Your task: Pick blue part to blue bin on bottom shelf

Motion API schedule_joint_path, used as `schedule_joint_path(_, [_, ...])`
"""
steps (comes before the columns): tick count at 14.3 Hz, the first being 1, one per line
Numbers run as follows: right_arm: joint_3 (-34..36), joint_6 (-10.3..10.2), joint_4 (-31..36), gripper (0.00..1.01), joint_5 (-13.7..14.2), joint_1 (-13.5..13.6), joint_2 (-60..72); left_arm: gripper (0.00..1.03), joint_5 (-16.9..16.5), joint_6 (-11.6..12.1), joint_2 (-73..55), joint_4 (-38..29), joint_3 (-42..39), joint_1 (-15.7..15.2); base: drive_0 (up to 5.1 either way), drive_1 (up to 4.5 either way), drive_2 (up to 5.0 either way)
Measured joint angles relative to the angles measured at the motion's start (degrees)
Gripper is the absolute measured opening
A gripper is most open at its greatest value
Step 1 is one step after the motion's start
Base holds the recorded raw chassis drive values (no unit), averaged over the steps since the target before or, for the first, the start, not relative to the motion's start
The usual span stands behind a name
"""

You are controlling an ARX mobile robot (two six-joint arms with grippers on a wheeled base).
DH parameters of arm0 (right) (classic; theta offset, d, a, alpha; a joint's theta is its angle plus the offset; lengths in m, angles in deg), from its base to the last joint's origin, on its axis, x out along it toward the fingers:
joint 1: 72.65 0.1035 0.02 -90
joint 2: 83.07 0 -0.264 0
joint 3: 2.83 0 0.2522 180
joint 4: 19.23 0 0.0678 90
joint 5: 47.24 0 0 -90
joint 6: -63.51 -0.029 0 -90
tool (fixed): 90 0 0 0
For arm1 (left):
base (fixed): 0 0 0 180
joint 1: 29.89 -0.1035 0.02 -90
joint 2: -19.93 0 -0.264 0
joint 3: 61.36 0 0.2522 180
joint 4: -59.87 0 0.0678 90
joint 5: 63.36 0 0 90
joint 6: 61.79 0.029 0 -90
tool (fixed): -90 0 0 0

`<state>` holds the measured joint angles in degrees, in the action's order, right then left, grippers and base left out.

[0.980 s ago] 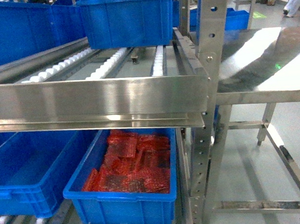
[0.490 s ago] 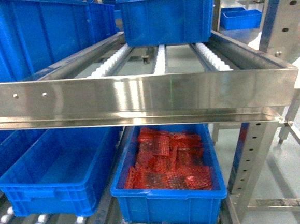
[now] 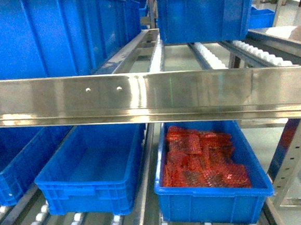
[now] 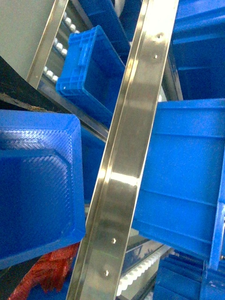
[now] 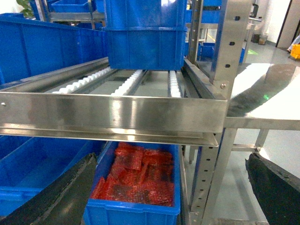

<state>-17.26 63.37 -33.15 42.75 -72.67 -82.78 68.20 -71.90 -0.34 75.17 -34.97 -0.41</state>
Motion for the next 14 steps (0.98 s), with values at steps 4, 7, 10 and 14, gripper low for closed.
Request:
schedule_joint_path(4, [0.0, 0.0, -0.2, 0.98, -0.2, 0.0, 0.0, 0.44, 0.4, 0.0, 0.2, -0.1, 0.0, -0.1, 0.0, 0.00, 0.0])
schedule_joint_path(7, [0.0, 0.0, -0.1, 0.98, -0.2, 0.0, 0.0, 0.44, 0.2, 0.0, 0.1, -0.1, 0.0, -0.1, 0.0, 0.00, 0.0])
schedule_joint_path(10, [0.0, 0.0, -0.1, 0.98, -0.1, 0.0, 0.0, 0.44, 0.2, 0.0, 0.1, -0.1, 0.0, -0.1, 0.0, 0.00, 0.0])
schedule_joint_path(14, [0.0, 0.0, -0.1, 0.98, 0.0, 0.0, 0.0, 0.44, 0.2, 0.0, 0.1, -0.1, 0.0, -0.1, 0.0, 0.00, 0.0])
